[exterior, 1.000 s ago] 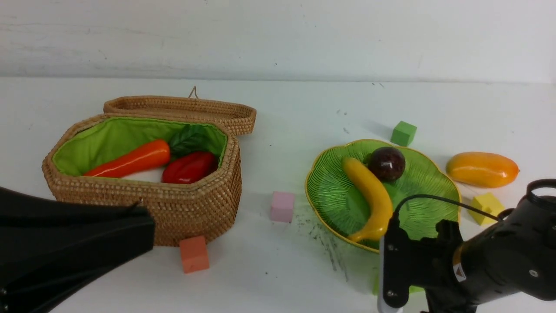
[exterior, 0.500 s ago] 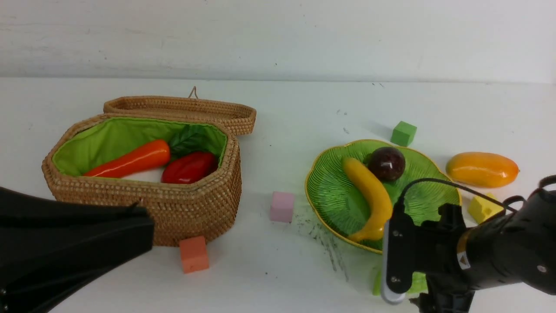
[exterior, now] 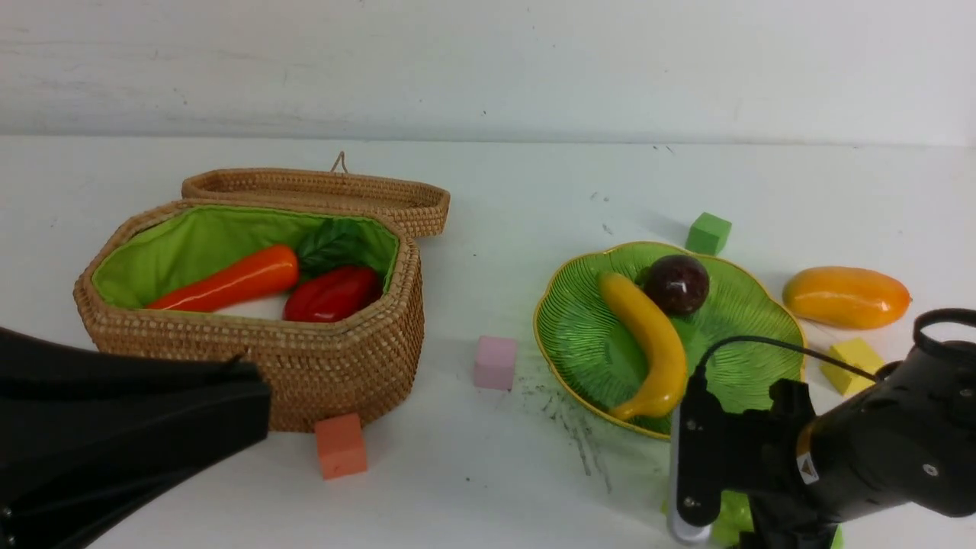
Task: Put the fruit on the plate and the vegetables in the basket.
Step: Take a chayote with your right arm and place it on the basket on the left.
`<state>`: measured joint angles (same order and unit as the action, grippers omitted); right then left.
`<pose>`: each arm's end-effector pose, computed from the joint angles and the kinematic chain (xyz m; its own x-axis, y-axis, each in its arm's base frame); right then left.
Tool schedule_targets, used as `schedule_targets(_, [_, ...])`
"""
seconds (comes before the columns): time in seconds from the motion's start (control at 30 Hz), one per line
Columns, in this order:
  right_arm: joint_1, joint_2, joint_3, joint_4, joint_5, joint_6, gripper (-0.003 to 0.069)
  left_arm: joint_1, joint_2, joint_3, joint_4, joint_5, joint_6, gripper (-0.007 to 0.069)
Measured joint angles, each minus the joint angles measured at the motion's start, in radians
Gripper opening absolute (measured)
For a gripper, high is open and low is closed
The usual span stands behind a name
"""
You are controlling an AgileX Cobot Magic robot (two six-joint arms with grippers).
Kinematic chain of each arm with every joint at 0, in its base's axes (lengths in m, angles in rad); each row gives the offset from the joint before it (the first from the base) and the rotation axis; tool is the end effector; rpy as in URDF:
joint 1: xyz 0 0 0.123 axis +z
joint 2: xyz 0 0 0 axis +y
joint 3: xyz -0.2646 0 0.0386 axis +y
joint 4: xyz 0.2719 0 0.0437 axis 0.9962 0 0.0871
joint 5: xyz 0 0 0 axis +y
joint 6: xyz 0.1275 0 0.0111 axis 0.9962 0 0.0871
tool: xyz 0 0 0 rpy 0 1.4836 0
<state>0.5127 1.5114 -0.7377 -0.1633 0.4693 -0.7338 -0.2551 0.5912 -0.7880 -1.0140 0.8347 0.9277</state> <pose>0.2660 0.1389 0.1141 -0.1503 -0.9664 -0.2084 -0.9082 0.2182 -0.3573 0.1310 -0.1174 0.3745 -0.1505 0.1231 -0.9809 0.8070 0.5884 -0.0500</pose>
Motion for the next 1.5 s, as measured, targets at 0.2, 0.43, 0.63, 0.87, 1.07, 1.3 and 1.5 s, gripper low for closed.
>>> schedule_targets(0.2, [0.000,0.043,0.000,0.024,0.019,0.003,0.0569,0.000,0.000,0.000,0.000,-0.001,0.000,0.0022])
schedule_targets(0.43, [0.000,0.095,-0.007,0.042,0.006,0.003,0.0495,0.000,0.000,0.000,0.012,-0.001,0.000,0.0023])
schedule_targets(0.63, [0.006,0.049,-0.026,0.145,0.095,0.023,0.0444,0.000,0.000,0.000,0.090,-0.001,-0.049,0.0025])
schedule_targets(0.87, [0.020,-0.133,-0.242,0.358,0.266,0.276,0.0444,0.000,0.000,0.000,0.139,-0.033,-0.091,0.0026])
schedule_targets(1.07, [0.033,-0.075,-0.492,0.454,0.277,0.382,0.0444,0.000,0.000,0.000,0.189,-0.110,-0.190,0.0026])
schedule_targets(1.3, [0.154,0.300,-1.053,0.645,0.278,0.219,0.0444,0.000,0.000,0.000,0.396,-0.236,-0.448,0.0028])
schedule_targets(1.5, [0.191,0.607,-1.412,0.664,0.274,0.154,0.0444,0.000,0.000,0.000,0.502,-0.241,-0.554,0.0028])
